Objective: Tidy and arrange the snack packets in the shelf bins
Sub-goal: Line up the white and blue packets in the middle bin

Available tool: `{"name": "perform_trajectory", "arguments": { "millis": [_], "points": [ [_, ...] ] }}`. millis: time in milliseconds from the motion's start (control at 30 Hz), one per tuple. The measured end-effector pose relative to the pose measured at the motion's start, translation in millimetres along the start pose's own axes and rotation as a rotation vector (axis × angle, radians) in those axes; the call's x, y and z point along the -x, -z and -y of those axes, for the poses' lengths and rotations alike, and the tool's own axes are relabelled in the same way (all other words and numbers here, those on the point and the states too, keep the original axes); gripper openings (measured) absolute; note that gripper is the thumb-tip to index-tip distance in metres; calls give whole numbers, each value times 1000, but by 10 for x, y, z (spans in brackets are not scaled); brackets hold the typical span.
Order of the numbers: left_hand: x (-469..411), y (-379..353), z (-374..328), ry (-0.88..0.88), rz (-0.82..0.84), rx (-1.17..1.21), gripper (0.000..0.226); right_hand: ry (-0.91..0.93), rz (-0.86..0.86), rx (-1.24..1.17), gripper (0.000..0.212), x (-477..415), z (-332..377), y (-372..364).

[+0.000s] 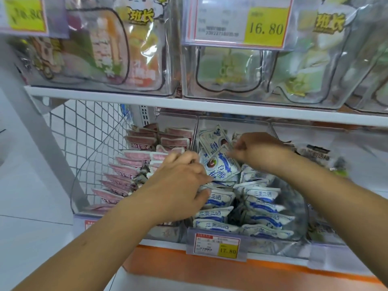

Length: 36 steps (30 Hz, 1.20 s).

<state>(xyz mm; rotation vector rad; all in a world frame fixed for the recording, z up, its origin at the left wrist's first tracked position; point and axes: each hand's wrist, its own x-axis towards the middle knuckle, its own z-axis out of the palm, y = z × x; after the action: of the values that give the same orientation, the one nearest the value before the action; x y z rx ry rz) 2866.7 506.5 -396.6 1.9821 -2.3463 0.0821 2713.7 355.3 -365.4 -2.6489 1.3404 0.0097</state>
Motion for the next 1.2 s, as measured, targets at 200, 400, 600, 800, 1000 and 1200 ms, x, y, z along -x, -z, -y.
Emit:
{"name": "perform_trajectory", "arguments": {
  "millis": [200,400,600,800,1000,1200],
  "points": [
    [23,-53,38,-4,-24,23,51,55,-15,-94,28,-26,110,-140],
    [22,-72,34,-10,-46,17,49,217,-29,-274,22,192,-54,158],
    [73,-112,-23,55,-172,83,49,443,147,-203,15,144,101,-238],
    [24,-67,-33,38,-115,31,61,381,457,-282,25,205,-16,-40],
    [15,-64,-19,20,-102,22,52,204,212,-306,23,-55,-86,128],
    [20,-72,3,16,-86,34,48,54,190,-27,47,-334,-34,-180]
  ]
}}
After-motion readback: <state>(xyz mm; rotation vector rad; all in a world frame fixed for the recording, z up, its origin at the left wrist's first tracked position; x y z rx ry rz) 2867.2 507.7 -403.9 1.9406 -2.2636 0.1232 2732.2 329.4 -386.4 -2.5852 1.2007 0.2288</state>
